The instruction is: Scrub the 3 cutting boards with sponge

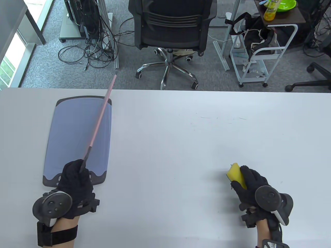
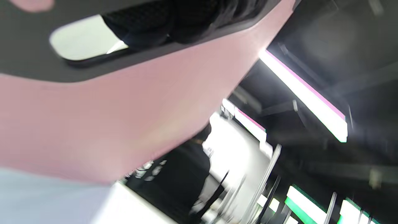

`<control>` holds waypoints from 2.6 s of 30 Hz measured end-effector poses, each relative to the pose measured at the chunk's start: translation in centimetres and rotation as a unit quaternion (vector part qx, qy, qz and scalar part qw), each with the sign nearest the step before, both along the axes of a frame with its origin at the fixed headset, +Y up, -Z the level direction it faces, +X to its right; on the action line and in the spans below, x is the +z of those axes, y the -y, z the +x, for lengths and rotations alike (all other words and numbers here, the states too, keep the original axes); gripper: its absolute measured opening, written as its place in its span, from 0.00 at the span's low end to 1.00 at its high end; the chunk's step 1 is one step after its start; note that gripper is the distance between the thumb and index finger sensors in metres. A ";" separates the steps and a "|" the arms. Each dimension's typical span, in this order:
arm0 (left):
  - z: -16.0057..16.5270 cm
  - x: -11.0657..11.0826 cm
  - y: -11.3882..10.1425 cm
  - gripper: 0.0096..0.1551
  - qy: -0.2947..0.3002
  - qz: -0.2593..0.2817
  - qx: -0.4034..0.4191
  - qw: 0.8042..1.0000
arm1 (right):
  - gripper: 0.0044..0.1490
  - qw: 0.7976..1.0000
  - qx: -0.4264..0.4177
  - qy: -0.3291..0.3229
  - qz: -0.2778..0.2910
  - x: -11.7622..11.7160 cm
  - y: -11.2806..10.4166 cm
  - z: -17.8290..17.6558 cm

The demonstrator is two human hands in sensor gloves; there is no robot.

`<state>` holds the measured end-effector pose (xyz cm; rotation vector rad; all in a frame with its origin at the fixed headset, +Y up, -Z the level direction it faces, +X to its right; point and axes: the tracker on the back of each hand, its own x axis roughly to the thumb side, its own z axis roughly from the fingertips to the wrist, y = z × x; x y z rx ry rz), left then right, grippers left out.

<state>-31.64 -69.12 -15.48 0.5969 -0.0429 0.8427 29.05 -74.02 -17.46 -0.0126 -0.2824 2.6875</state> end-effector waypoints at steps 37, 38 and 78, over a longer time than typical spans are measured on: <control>7.8 -6.8 13.4 0.29 0.168 -0.528 0.140 0.821 | 0.46 0.981 0.117 -0.150 -0.035 -7.2 -0.8 -23.4; 7.8 -6.9 13.4 0.29 0.170 -0.528 0.141 0.820 | 0.46 0.979 0.125 -0.154 -0.038 -7.6 -0.8 -25.4; 7.8 -7.5 13.3 0.29 0.191 -0.540 0.152 0.806 | 0.43 0.937 0.265 -0.223 -0.046 -3.9 0.9 -29.5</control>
